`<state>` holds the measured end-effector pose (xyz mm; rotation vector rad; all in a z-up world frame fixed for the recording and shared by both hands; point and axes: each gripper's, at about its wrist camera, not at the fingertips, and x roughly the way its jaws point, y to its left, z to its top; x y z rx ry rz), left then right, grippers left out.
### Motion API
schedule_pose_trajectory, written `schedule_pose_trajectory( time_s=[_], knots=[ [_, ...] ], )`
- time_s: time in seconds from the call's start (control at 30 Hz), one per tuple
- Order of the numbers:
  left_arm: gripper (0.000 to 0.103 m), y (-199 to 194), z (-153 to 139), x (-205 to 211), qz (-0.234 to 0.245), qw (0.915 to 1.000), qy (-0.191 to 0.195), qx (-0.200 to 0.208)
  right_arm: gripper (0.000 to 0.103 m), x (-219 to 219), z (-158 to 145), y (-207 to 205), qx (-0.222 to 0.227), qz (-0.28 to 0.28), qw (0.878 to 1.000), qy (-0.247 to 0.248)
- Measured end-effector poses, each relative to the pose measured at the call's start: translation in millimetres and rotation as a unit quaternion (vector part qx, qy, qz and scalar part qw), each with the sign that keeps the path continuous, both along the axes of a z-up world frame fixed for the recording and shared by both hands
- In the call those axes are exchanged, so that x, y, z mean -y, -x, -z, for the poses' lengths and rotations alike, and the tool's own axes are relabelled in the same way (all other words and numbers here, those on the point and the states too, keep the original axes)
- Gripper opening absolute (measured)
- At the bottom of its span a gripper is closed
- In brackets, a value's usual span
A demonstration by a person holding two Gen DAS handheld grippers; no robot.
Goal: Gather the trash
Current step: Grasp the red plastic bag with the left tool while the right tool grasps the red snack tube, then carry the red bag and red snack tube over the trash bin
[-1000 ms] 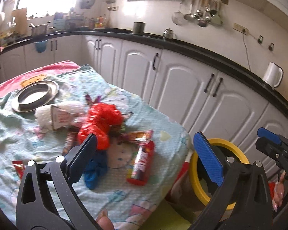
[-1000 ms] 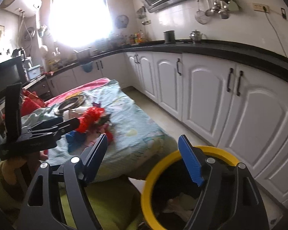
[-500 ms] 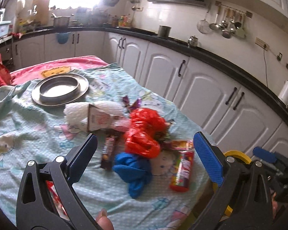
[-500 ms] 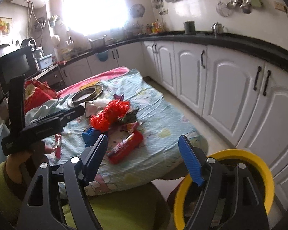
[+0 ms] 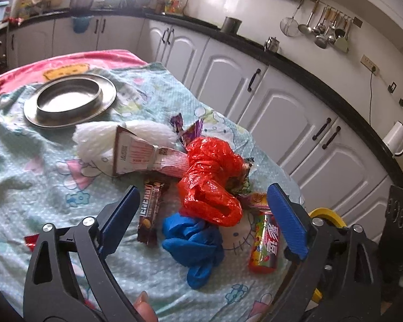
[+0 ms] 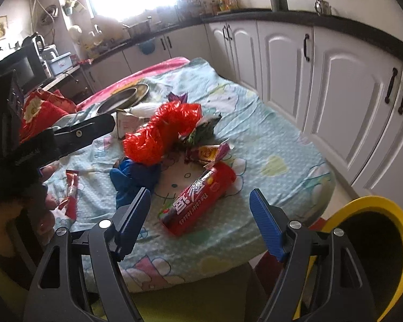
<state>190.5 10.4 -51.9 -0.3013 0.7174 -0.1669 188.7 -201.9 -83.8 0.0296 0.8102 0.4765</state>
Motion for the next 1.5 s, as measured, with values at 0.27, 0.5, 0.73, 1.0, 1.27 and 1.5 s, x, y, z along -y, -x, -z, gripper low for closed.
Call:
schedule_pose_trajectory(
  time_s=[0.27, 0.5, 0.73, 1.0, 1.27, 1.5],
  knots=[
    [0.073, -20, 17, 4, 0.016, 0.9993, 0.007, -0.033, 0.072, -12, 23, -22, -0.048, 0.007, 0.999, -0.013],
    [0.045, -26, 27, 12, 0.024, 0.9987, 0.005, -0.045, 0.06, -17, 37, -28, -0.071, 0.005, 0.997, -0.013],
    [0.009, -20, 28, 12, 0.026, 0.9986, 0.006, -0.045, 0.044, -7, 36, -25, -0.08, 0.007, 0.997, -0.021],
    [0.005, -2, 9, 11, 0.022, 0.9997, -0.008, -0.008, 0.033, 16, 28, -21, -0.087, 0.026, 0.995, -0.038],
    [0.004, 19, -20, 11, 0.021, 0.9992, -0.011, 0.032, 0.029, 48, 14, -21, -0.076, 0.072, 0.993, -0.062],
    [0.004, 32, -36, 28, 0.041, 0.9976, -0.016, 0.053, 0.028, 67, -8, -15, -0.035, 0.092, 0.992, -0.078]
  ],
)
